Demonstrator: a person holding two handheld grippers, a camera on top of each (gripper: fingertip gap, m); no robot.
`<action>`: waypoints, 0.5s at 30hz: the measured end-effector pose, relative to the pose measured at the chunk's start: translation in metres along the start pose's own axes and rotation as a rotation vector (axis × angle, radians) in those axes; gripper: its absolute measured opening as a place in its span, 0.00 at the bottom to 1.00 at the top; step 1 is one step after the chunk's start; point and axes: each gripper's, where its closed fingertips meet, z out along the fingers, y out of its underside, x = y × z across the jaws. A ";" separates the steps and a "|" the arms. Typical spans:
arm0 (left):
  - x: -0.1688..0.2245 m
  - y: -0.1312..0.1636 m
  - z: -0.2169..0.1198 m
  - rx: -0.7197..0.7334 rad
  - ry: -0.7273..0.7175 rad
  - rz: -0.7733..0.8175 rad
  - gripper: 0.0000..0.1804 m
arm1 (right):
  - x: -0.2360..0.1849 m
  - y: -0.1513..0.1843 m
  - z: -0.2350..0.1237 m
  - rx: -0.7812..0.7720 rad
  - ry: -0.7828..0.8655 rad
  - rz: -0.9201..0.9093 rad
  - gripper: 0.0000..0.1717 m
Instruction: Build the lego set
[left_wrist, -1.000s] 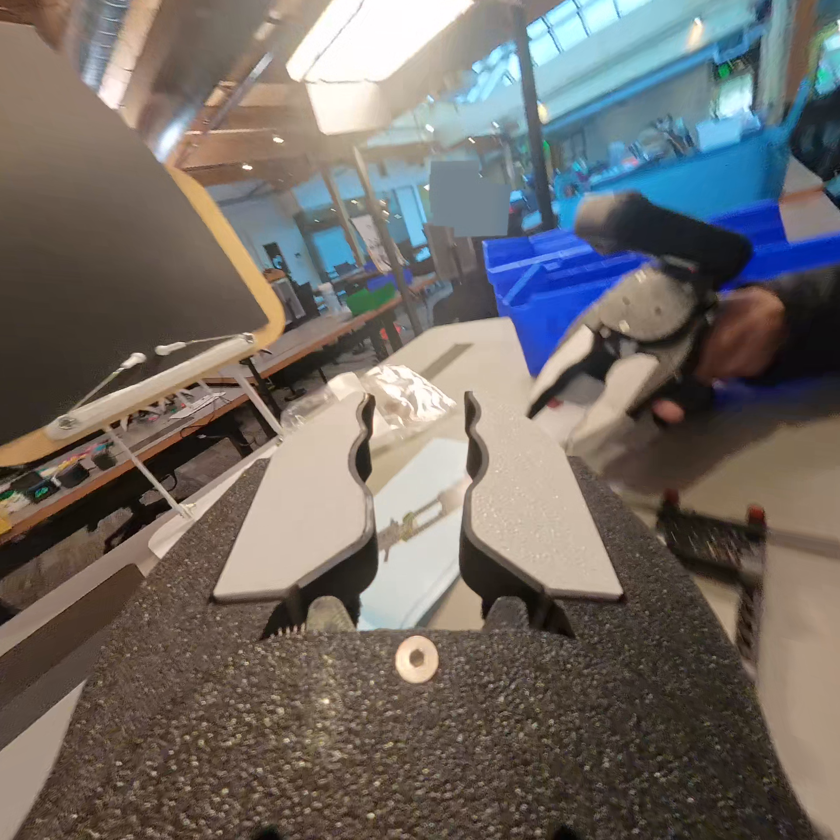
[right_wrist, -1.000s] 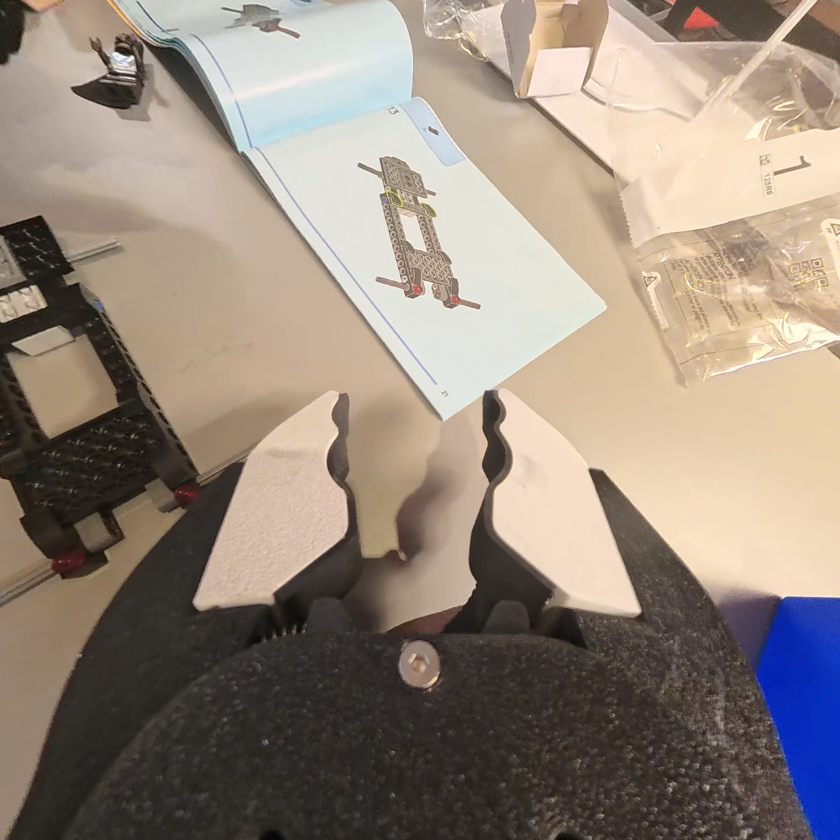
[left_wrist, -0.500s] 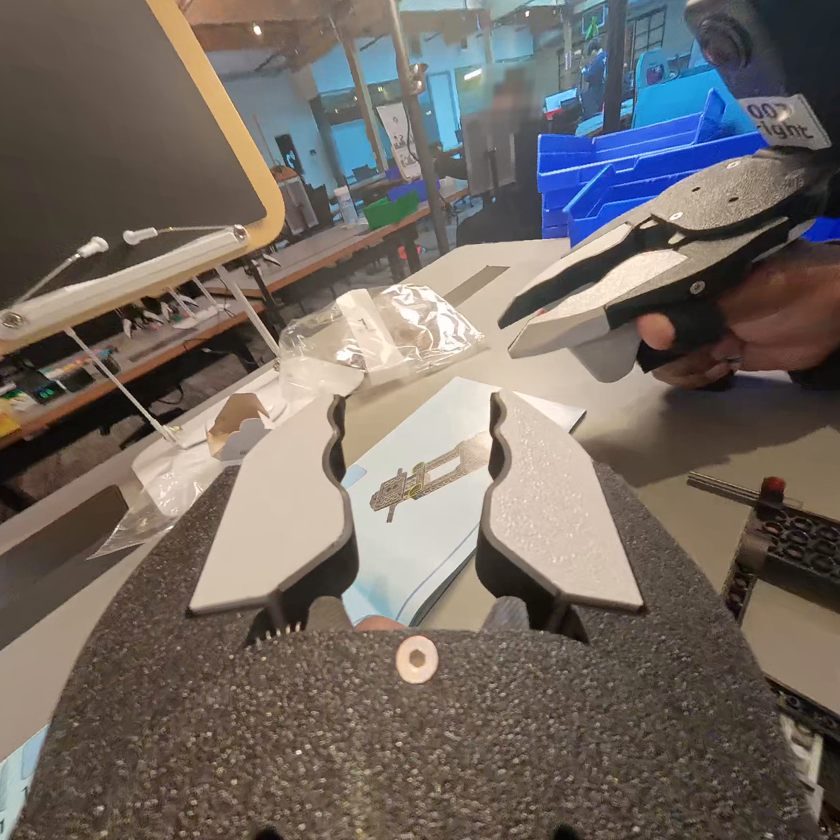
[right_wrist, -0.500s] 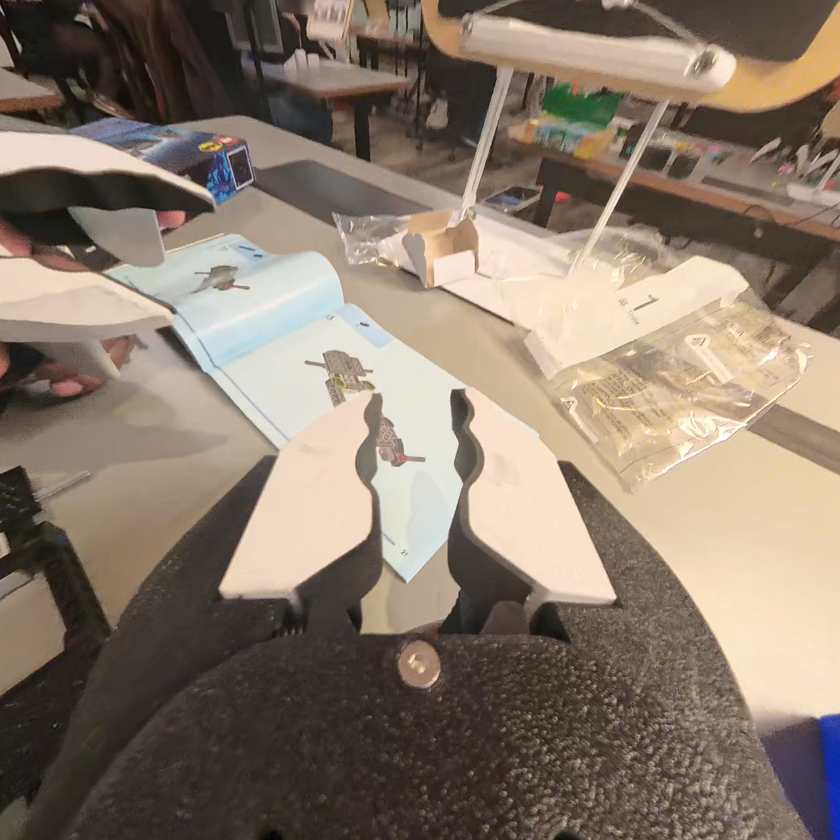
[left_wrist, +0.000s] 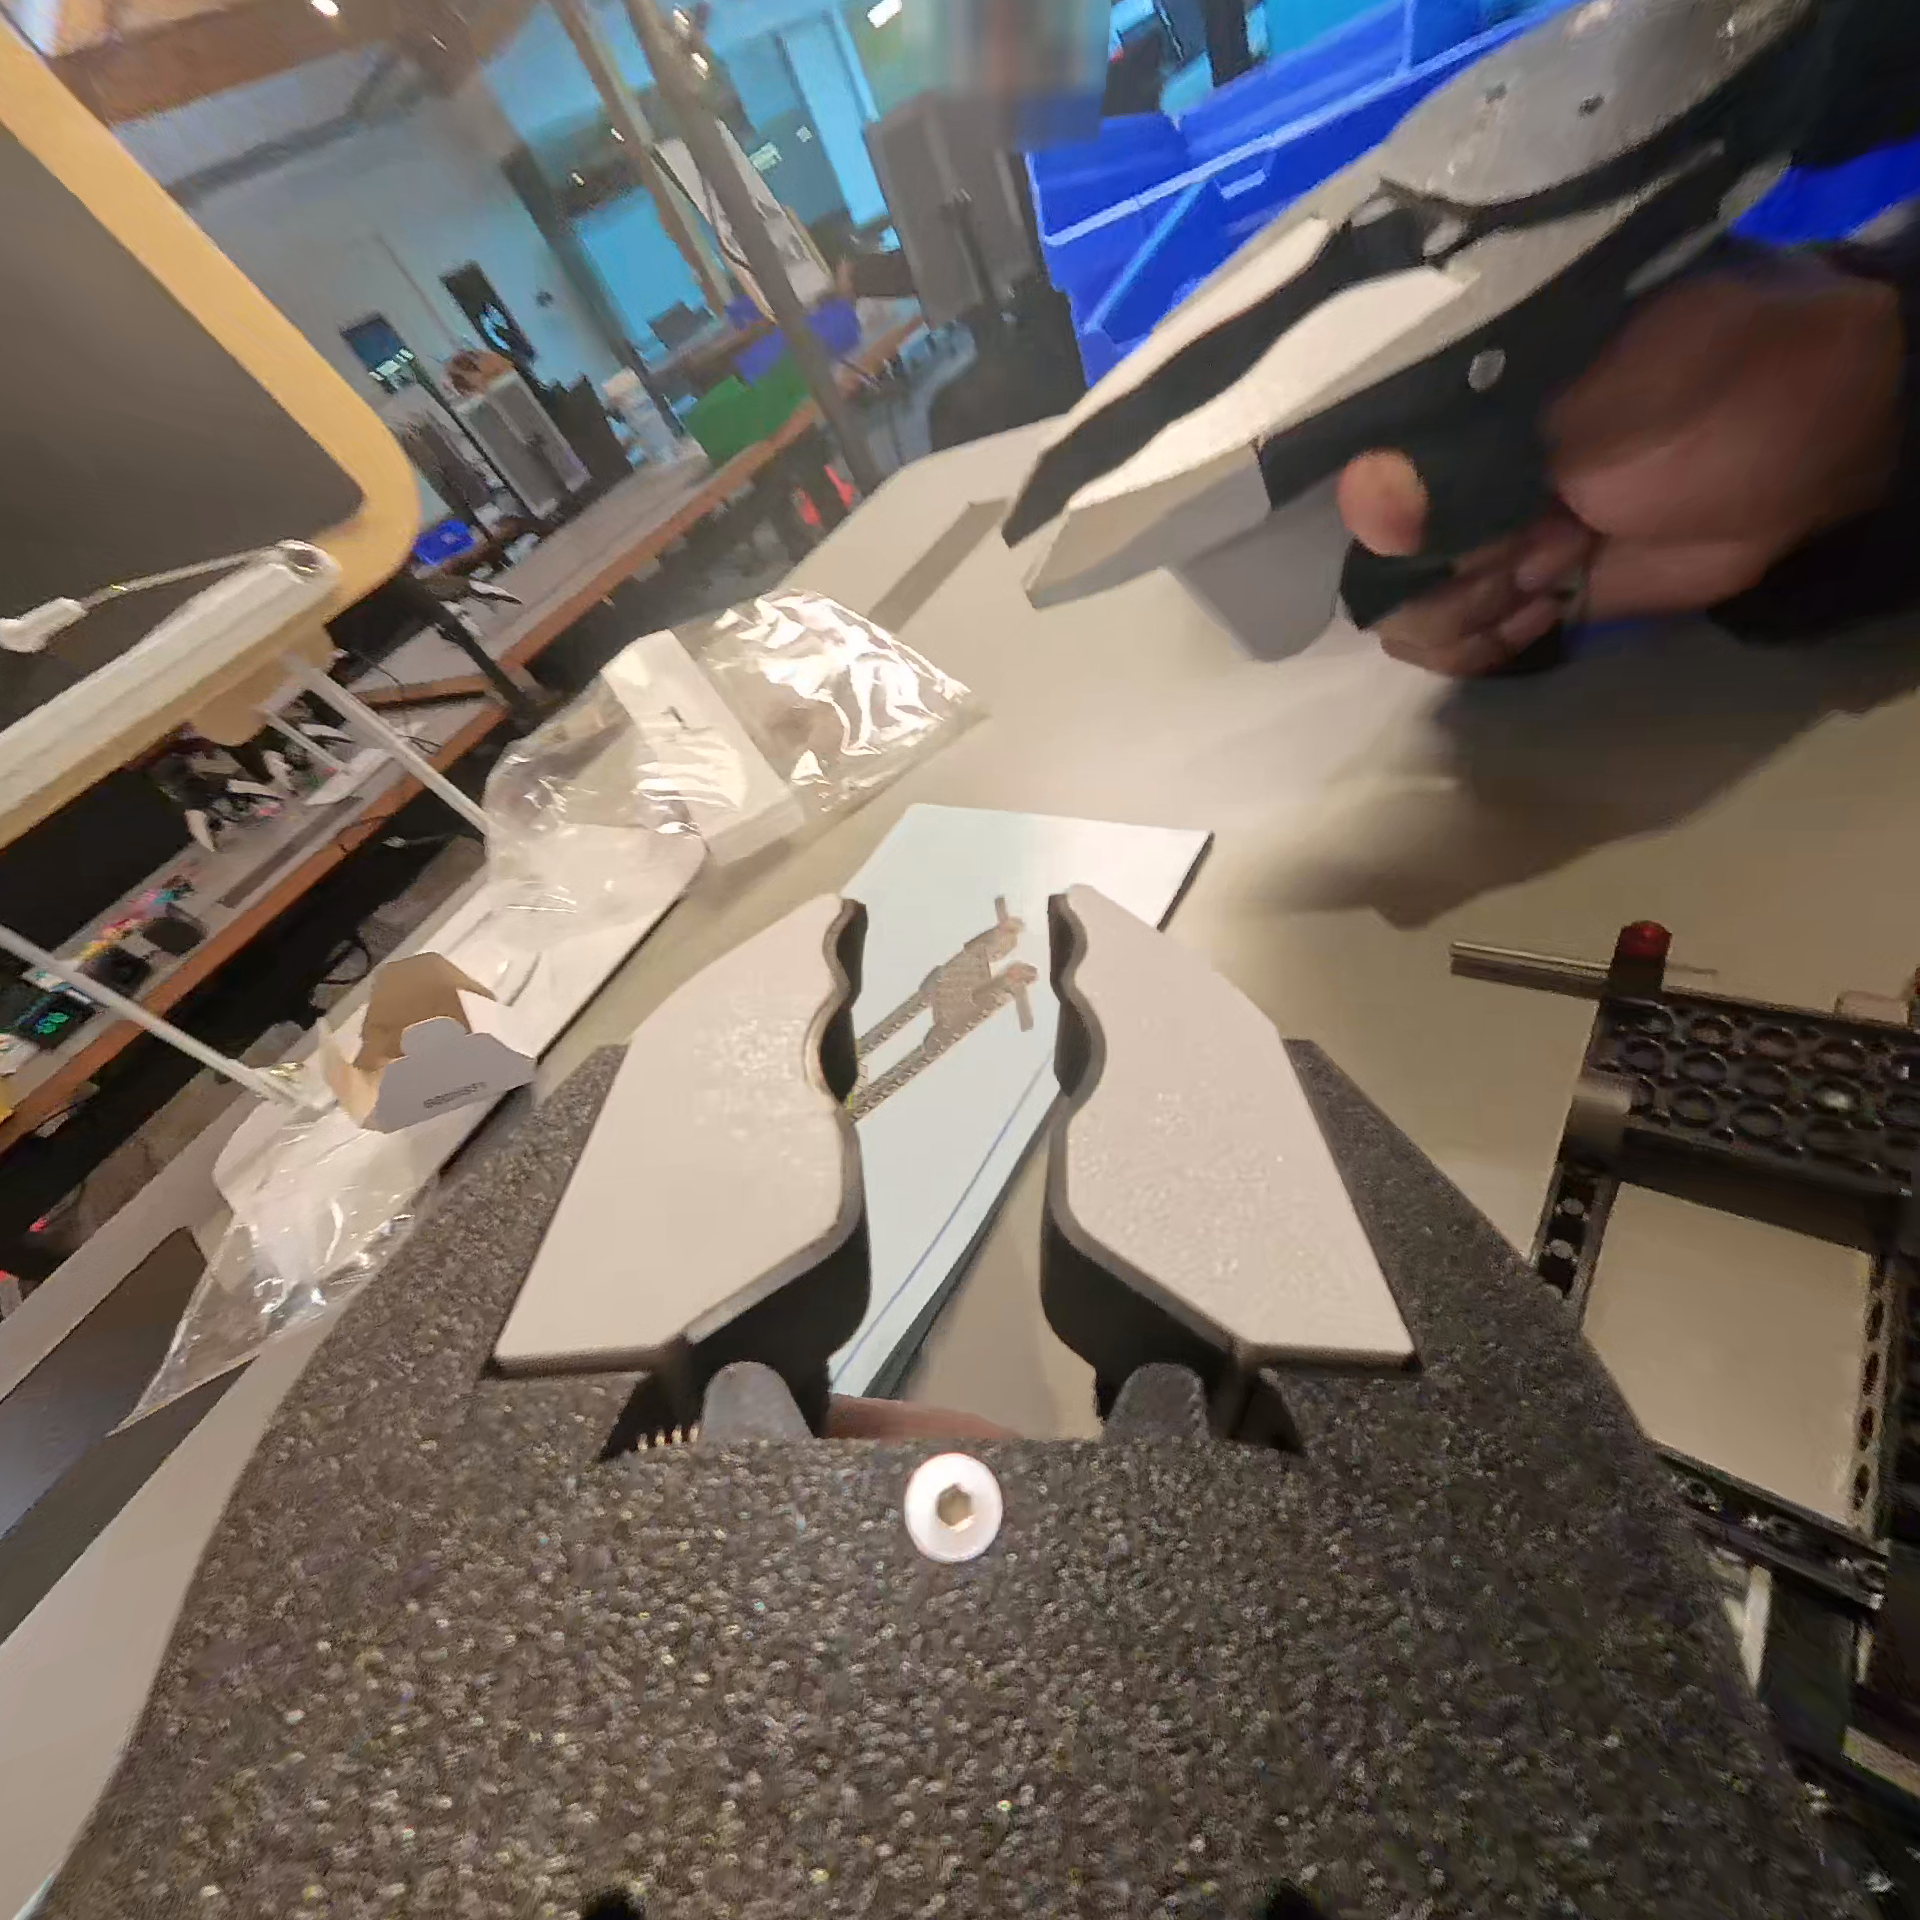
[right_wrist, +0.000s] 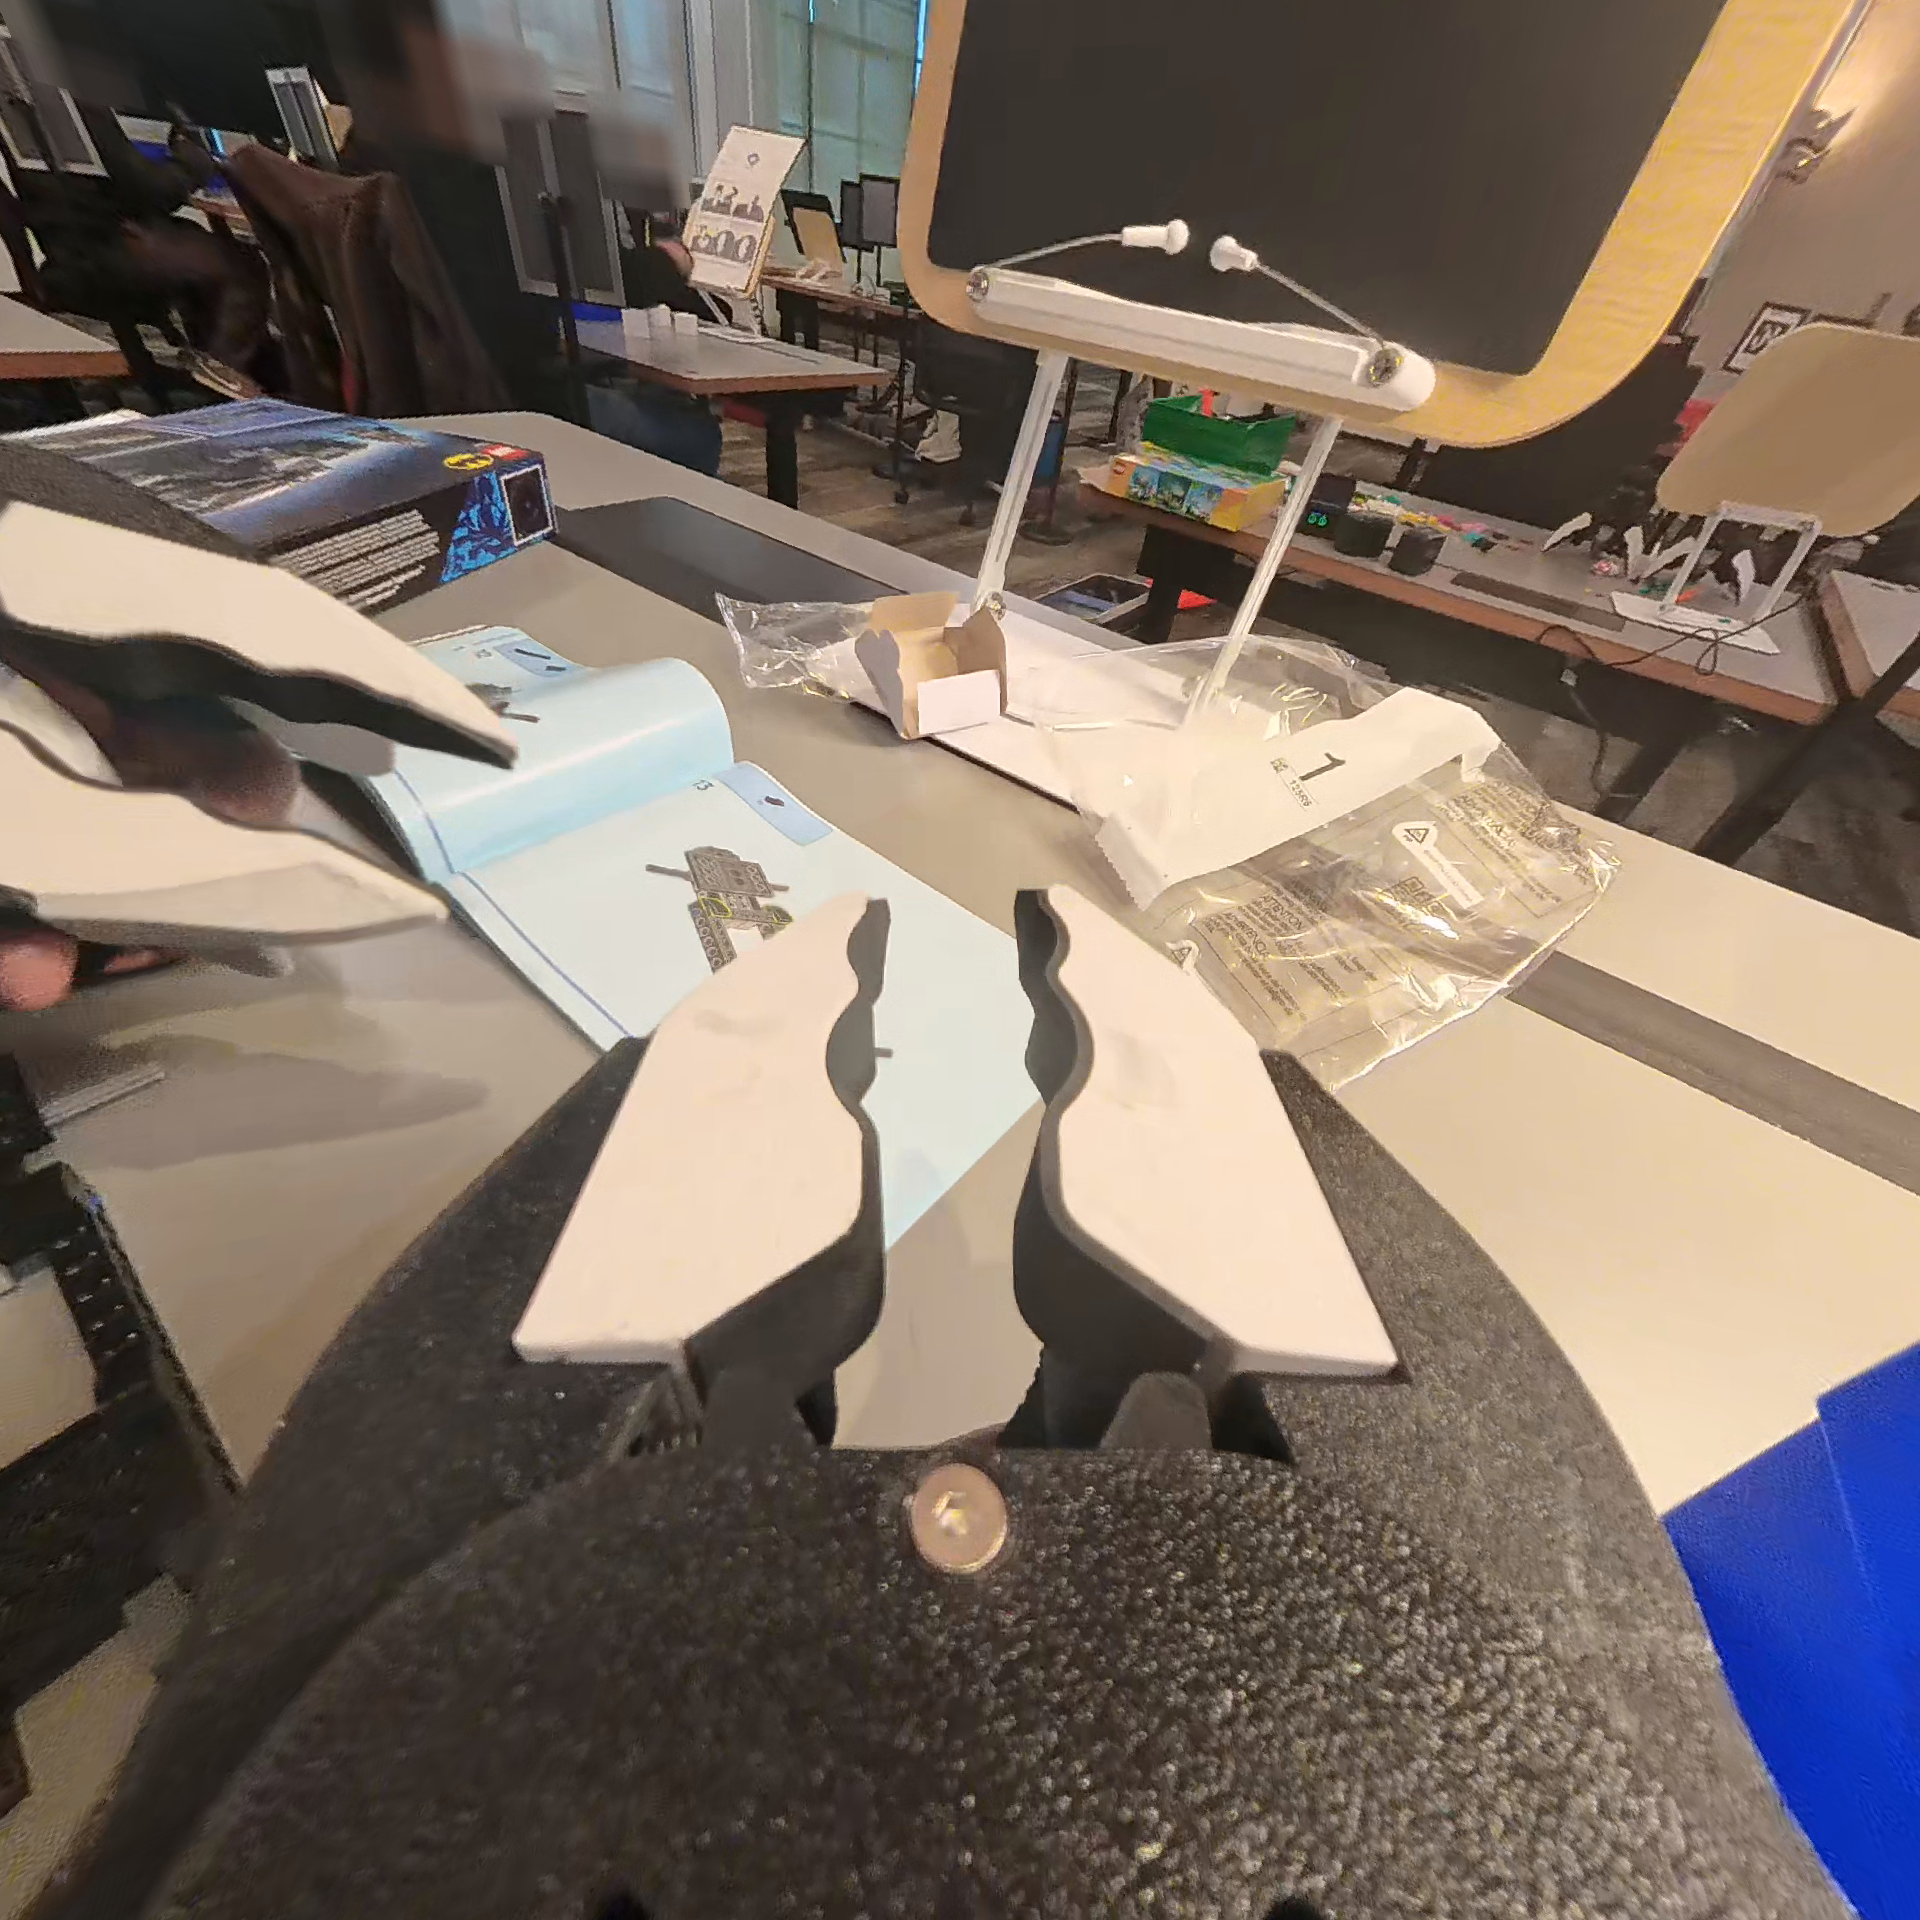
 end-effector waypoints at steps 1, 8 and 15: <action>0.002 0.002 0.002 -0.019 0.018 0.000 0.19 | 0.000 0.000 0.000 0.000 -0.004 0.005 0.14; 0.007 0.009 0.004 -0.064 0.095 -0.036 0.20 | -0.002 0.001 0.000 -0.005 -0.006 -0.024 0.14; 0.007 0.023 0.006 -0.164 0.110 -0.062 0.30 | 0.005 0.021 0.007 -0.149 0.079 -0.207 0.15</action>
